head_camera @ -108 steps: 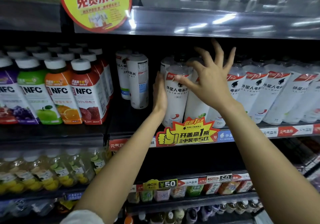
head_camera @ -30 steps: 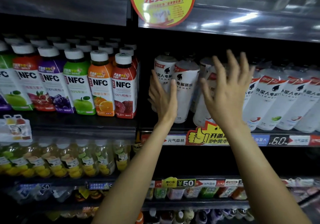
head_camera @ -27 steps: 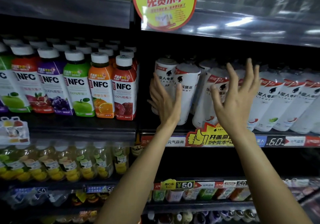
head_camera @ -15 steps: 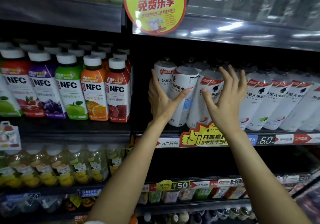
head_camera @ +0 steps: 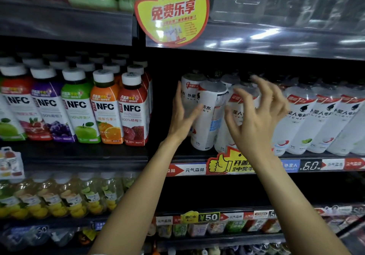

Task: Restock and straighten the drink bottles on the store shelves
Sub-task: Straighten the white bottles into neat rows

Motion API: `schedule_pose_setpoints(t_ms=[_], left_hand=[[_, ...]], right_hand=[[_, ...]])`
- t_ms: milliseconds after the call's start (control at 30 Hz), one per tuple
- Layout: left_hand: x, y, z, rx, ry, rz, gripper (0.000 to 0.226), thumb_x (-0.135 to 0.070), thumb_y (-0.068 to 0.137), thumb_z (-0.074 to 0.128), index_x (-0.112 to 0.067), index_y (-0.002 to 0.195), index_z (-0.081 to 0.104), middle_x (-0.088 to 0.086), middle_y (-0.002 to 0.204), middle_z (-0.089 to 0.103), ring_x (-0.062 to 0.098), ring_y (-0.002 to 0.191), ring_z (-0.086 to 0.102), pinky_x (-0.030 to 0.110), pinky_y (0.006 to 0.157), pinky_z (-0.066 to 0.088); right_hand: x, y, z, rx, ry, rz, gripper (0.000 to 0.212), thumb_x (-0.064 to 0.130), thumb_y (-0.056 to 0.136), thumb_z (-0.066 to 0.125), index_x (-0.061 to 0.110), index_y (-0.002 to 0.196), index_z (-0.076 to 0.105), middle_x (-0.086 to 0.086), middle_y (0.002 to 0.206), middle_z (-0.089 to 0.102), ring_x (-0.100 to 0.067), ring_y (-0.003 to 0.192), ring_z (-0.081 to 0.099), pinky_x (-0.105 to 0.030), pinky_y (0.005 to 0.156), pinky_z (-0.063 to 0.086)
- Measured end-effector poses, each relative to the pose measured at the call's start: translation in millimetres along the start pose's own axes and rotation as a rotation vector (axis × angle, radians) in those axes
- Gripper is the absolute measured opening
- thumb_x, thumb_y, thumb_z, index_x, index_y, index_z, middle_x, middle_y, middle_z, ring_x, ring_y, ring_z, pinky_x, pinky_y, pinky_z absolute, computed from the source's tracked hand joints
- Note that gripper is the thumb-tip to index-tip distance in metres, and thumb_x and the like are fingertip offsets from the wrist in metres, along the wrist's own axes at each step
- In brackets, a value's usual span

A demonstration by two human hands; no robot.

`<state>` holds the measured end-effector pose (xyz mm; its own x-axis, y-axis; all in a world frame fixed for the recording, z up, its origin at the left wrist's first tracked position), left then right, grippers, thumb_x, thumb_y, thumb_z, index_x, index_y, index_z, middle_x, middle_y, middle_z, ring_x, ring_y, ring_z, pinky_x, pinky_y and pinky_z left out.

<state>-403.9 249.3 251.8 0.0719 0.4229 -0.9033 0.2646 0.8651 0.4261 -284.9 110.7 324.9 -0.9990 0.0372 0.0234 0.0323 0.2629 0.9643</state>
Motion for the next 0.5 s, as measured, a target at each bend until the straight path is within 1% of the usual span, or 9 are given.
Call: schedule_pose_setpoints(t_ms=[33, 100, 133, 167, 267, 333, 400, 467, 500], left_hand=[[0, 1, -6, -0.056, -0.022, -0.01, 0.104, -0.077, 0.071, 0.056, -0.031, 0.152, 0.009, -0.003, 0.159, 0.017, 0.007, 0.142, 0.021, 0.034, 0.116, 0.023], [1, 6, -18, -0.129, 0.083, -0.006, 0.074, -0.047, 0.09, 0.058, -0.026, 0.15, 0.022, 0.0, 0.152, 0.034, 0.011, 0.136, 0.034, 0.038, 0.113, 0.033], [3, 8, -23, -0.114, 0.17, 0.016, 0.071, -0.034, 0.091, 0.061, -0.025, 0.15, 0.022, 0.001, 0.151, 0.037, 0.013, 0.135, 0.037, 0.038, 0.111, 0.036], [4, 10, -25, -0.069, 0.244, 0.045, 0.075, -0.026, 0.09, 0.064, -0.026, 0.151, 0.02, 0.0, 0.151, 0.036, 0.014, 0.135, 0.038, 0.037, 0.11, 0.037], [12, 10, -28, 0.03, 0.343, 0.089, 0.087, -0.023, 0.086, 0.068, -0.034, 0.152, 0.012, -0.001, 0.155, 0.03, 0.017, 0.138, 0.036, 0.044, 0.109, 0.039], [12, 9, -30, 0.019, 0.354, 0.103, 0.087, -0.027, 0.086, 0.068, -0.037, 0.151, 0.012, -0.001, 0.154, 0.032, 0.018, 0.136, 0.04, 0.045, 0.107, 0.042], [11, 6, -31, -0.003, 0.385, 0.098, 0.084, -0.027, 0.087, 0.067, -0.038, 0.151, 0.013, -0.001, 0.152, 0.036, 0.018, 0.134, 0.043, 0.039, 0.105, 0.044], [11, 1, -33, -0.019, 0.413, 0.092, 0.078, -0.029, 0.09, 0.062, -0.04, 0.151, 0.014, -0.003, 0.152, 0.037, 0.019, 0.133, 0.044, 0.035, 0.103, 0.043], [10, -2, -33, -0.024, 0.406, 0.081, 0.073, -0.031, 0.093, 0.058, -0.042, 0.15, 0.014, -0.004, 0.152, 0.037, 0.02, 0.133, 0.044, 0.037, 0.103, 0.043]], right_hand=[[9, 7, 1, -0.002, -0.014, -0.048, 0.032, 0.037, 0.09, 0.057, 0.013, 0.11, 0.066, -0.009, 0.123, 0.059, -0.026, 0.122, 0.034, -0.043, 0.097, 0.024], [22, 21, 11, 0.082, -0.059, -0.092, 0.044, 0.046, 0.09, 0.055, 0.012, 0.117, 0.062, -0.005, 0.108, 0.065, -0.026, 0.114, 0.036, -0.042, 0.093, 0.024], [25, 27, 18, 0.13, -0.088, -0.096, 0.054, 0.051, 0.088, 0.054, 0.01, 0.123, 0.057, -0.006, 0.103, 0.065, -0.026, 0.112, 0.036, -0.043, 0.092, 0.023], [27, 32, 25, 0.172, -0.12, -0.094, 0.064, 0.056, 0.085, 0.054, 0.008, 0.128, 0.053, -0.009, 0.098, 0.066, -0.028, 0.11, 0.038, -0.043, 0.092, 0.022], [34, 40, 42, 0.272, -0.209, -0.078, 0.085, 0.064, 0.074, 0.057, 0.004, 0.134, 0.046, -0.016, 0.093, 0.065, -0.032, 0.104, 0.048, -0.044, 0.09, 0.022], [39, 42, 46, 0.266, -0.186, -0.074, 0.084, 0.058, 0.07, 0.059, 0.002, 0.13, 0.048, -0.017, 0.089, 0.065, -0.033, 0.099, 0.05, -0.043, 0.087, 0.022], [40, 44, 41, 0.226, -0.115, -0.064, 0.077, 0.05, 0.068, 0.062, 0.0, 0.125, 0.05, -0.014, 0.085, 0.065, -0.031, 0.097, 0.047, -0.041, 0.085, 0.022], [38, 42, 35, 0.198, -0.07, -0.069, 0.073, 0.047, 0.069, 0.065, 0.0, 0.123, 0.051, -0.012, 0.085, 0.065, -0.029, 0.098, 0.042, -0.04, 0.086, 0.021], [37, 41, 33, 0.197, -0.055, -0.078, 0.072, 0.047, 0.069, 0.066, 0.0, 0.122, 0.052, -0.012, 0.084, 0.065, -0.028, 0.099, 0.04, -0.041, 0.088, 0.021]])
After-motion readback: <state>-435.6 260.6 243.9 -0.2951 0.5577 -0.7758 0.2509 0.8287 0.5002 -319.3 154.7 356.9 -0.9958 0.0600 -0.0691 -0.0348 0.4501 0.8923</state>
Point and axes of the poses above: each hand's wrist, its own y-axis towards the middle knuckle, its own z-axis out of the palm, x = y × z, the point moved 6 cm from there along y, towards the middle knuckle
